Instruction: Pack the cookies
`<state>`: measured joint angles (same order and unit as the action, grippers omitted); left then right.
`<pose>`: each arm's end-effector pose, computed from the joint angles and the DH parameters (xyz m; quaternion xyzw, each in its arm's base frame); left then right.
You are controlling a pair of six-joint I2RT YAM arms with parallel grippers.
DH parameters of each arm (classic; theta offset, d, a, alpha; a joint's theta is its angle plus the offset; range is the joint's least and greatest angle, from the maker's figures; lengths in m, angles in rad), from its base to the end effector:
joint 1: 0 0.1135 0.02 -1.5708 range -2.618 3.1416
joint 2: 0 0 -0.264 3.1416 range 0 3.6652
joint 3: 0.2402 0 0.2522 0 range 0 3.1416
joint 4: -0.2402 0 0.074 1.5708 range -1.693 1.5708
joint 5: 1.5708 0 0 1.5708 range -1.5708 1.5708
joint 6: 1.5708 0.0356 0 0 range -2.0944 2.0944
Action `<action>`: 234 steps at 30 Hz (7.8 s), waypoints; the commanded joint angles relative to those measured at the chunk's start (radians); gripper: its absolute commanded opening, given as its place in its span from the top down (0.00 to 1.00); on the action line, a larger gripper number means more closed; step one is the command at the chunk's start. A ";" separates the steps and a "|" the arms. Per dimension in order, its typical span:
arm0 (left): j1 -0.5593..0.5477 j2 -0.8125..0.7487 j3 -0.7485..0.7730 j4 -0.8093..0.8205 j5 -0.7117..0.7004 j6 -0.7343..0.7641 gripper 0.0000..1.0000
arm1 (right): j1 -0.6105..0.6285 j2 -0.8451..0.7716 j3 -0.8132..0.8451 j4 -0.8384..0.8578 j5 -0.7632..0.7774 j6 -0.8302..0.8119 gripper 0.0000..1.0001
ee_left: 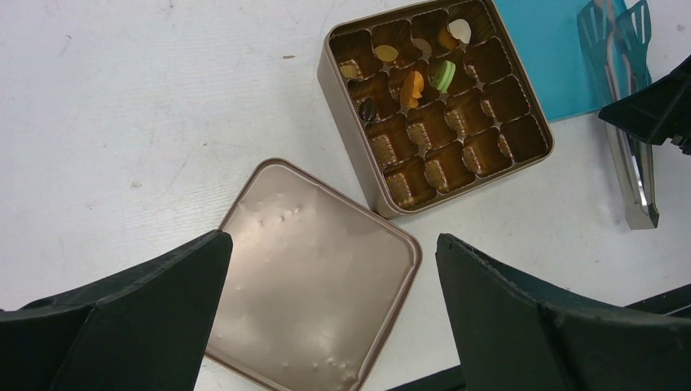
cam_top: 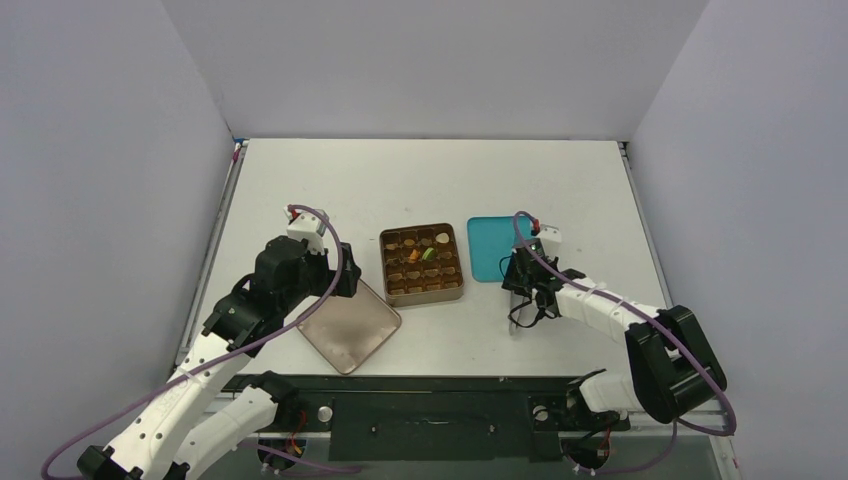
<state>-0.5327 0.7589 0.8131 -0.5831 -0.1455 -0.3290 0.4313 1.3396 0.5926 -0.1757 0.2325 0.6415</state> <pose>0.1440 -0.0789 0.3132 0.0520 0.8642 -0.1500 0.4774 0.2265 0.0952 0.1614 0.1355 0.9325 0.0671 0.3280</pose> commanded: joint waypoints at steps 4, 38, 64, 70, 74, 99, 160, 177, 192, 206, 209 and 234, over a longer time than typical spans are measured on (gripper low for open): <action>0.007 -0.009 0.015 0.017 -0.003 0.001 0.03 | -0.008 -0.064 0.050 -0.043 0.037 -0.006 0.47; 0.007 -0.025 0.014 0.005 -0.058 -0.012 0.03 | 0.502 -0.154 0.235 -0.128 0.078 0.101 0.48; 0.005 -0.053 0.015 -0.003 -0.098 -0.022 0.03 | 0.719 0.412 0.572 -0.083 0.060 0.132 0.53; 0.005 -0.075 0.015 -0.008 -0.152 -0.033 0.03 | 0.670 0.457 0.607 -0.086 0.043 0.107 0.53; 0.005 -0.092 0.014 -0.007 -0.190 -0.039 0.03 | 0.633 0.480 0.630 -0.086 0.035 0.082 0.54; 0.011 -0.152 0.010 -0.011 -0.296 -0.062 0.03 | 0.638 0.564 0.697 -0.066 -0.033 -0.027 0.54; 0.008 -0.164 0.035 0.011 -0.196 -0.094 0.03 | 0.795 0.282 0.402 -0.101 0.202 0.031 1.00; 0.008 -0.043 0.029 -0.026 0.050 -0.228 0.03 | 0.765 -0.043 0.173 -0.067 0.230 0.117 1.00; 0.008 -0.003 0.012 -0.058 0.159 -0.288 0.03 | 0.691 -0.310 0.121 -0.194 0.278 0.114 1.00; 0.010 -0.005 -0.071 0.114 0.442 -0.479 0.03 | 0.679 -0.453 0.191 -0.293 0.282 0.109 1.00; 0.010 -0.004 -0.104 0.173 0.507 -0.532 0.03 | 0.679 -0.469 0.210 -0.302 0.267 0.108 1.00; 0.011 -0.033 -0.246 0.504 0.718 -0.748 0.53 | 0.695 -0.469 0.229 -0.278 0.228 0.126 1.00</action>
<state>-0.5262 0.7433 0.5652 -0.1577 0.5411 -1.0634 1.1202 0.8753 0.7822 -0.5026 0.4553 0.7471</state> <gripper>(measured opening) 0.506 0.006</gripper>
